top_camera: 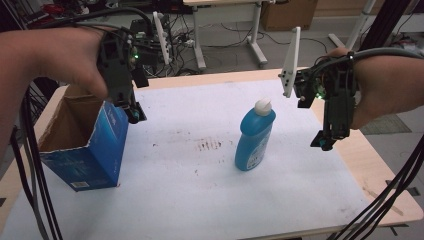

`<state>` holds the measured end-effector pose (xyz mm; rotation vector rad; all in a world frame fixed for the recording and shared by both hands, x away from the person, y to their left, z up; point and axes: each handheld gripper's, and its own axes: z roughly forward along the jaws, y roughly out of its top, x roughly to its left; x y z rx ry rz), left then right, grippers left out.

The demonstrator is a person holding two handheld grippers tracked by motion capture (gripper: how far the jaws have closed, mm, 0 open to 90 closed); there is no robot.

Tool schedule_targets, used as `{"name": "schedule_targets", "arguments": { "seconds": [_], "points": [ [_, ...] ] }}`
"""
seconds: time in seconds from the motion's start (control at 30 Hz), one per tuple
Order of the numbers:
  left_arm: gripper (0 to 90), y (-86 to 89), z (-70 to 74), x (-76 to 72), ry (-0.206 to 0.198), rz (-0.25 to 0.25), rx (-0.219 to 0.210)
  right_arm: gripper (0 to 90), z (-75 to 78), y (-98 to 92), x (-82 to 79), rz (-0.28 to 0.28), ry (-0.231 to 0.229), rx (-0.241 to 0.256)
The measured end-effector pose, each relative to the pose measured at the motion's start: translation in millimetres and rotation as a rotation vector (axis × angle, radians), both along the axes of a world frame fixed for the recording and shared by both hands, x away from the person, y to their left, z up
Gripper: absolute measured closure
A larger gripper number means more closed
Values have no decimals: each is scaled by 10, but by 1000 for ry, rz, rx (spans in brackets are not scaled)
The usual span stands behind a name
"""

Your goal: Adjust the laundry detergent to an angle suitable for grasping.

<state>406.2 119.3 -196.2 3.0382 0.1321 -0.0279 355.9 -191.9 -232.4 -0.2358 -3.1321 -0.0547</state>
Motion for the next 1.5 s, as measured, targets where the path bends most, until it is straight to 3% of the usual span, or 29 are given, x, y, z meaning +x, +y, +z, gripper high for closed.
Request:
{"name": "schedule_targets", "arguments": {
  "seconds": [0.23, 0.47, 0.67, 1.13, 1.33, 1.5],
  "points": [
    [19, -28, -17, -9, 2, 27, -6, 13, -83, -115, -32, -22, 10, -3],
    [19, -143, -109, -80, 7, 90, -47, 13, -82, -136, -58, -22, 1, 10],
    [19, -331, -184, -161, 9, 165, -101, 13, -103, -185, -74, -16, 0, 11],
    [19, -731, -381, -231, 22, 248, -115, 13, -143, -329, -155, -46, 5, 26],
    [19, -839, -435, -227, 49, 301, -192, 13, -171, -372, -163, -46, 7, 33],
    [19, -926, -477, -222, 47, 344, -241, 13, -176, -376, -161, -52, 8, 33]
  ]
}}
